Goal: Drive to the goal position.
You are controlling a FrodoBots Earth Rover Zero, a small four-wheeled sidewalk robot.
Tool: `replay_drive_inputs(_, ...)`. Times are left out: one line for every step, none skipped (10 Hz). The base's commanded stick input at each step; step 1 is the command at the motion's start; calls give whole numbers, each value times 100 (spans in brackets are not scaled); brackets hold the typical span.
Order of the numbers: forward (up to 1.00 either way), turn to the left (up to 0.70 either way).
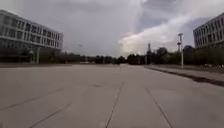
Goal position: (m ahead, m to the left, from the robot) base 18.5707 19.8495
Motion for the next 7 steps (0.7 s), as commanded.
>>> replay_drive_inputs(100,0)
replay_drive_inputs(100,0)
replay_drive_inputs(100,0)
replay_drive_inputs(100,0)
replay_drive_inputs(100,0)
replay_drive_inputs(100,-25)
replay_drive_inputs(100,-27)
